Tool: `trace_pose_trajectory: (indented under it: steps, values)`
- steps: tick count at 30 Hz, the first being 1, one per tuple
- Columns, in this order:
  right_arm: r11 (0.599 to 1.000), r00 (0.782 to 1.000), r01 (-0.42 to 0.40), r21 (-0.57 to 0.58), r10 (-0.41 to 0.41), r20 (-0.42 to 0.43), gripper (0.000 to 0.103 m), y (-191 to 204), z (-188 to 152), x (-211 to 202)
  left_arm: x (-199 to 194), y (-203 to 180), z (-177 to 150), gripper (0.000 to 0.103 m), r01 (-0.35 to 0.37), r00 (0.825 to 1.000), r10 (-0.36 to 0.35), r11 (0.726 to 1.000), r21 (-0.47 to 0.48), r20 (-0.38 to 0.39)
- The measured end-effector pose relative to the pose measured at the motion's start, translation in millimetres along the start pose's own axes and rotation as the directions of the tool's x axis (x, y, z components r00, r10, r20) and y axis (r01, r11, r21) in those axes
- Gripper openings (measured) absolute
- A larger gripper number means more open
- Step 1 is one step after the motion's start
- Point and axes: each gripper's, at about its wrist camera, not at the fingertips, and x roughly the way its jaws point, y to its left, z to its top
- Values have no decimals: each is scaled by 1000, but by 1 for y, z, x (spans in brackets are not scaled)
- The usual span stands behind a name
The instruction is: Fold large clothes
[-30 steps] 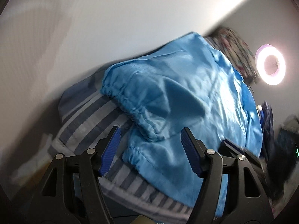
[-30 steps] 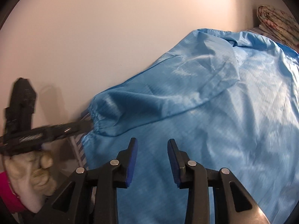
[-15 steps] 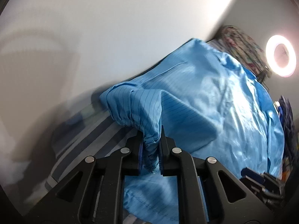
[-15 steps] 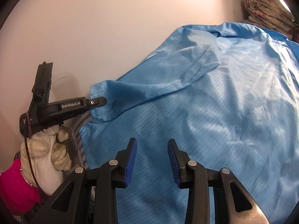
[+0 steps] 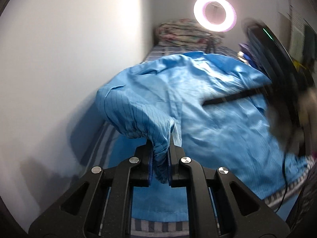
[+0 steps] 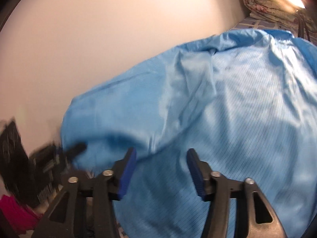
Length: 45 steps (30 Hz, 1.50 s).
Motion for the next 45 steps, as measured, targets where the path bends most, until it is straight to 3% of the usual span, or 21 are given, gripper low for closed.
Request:
trace_pose_trajectory:
  steps: [5,11,17,22,27,29,31,34,35,36,41,45]
  values:
    - [999,1000,-4,-43,3,-2,65,13,64,5,3,-24,-11,8,15,1000,-17,994,108,12]
    - [996,996,20,-90,-27,-82,67,44,122,54,6,-40,-17,8,16,999,-24,976,218,31]
    - [984,975,113,-135,-135,-174,67,74,151,116,12,-37,-25,8,33,999,-37,968,248,11]
    - [962,941,198,-188,-240,-237,66,86,159,151,12,-44,-22,8,45,998,-52,961,271,21]
    - [942,914,258,-216,-310,-261,56,82,160,167,15,-44,-23,8,48,999,-53,959,278,11]
    - [933,898,278,-227,-336,-283,25,79,160,172,17,-45,-23,8,51,998,-56,959,279,9]
    - [930,891,288,-229,-348,-291,24,73,160,174,14,-45,-23,8,54,998,-59,958,283,11]
    - [937,899,280,-209,-333,-286,16,67,163,170,15,-46,-24,8,51,998,-57,955,291,11]
    - [936,902,279,-213,-331,-276,5,67,164,169,15,-46,-25,8,49,998,-54,955,294,9]
    - [932,901,289,-220,-342,-266,0,68,165,167,15,-46,-25,8,48,999,-53,954,296,8]
    - [937,921,292,-195,-330,-209,0,61,172,149,15,-41,-24,8,25,999,-31,953,302,15]
    - [955,947,273,-112,-288,-140,0,43,180,116,14,-28,-23,8,-48,999,39,950,309,35]
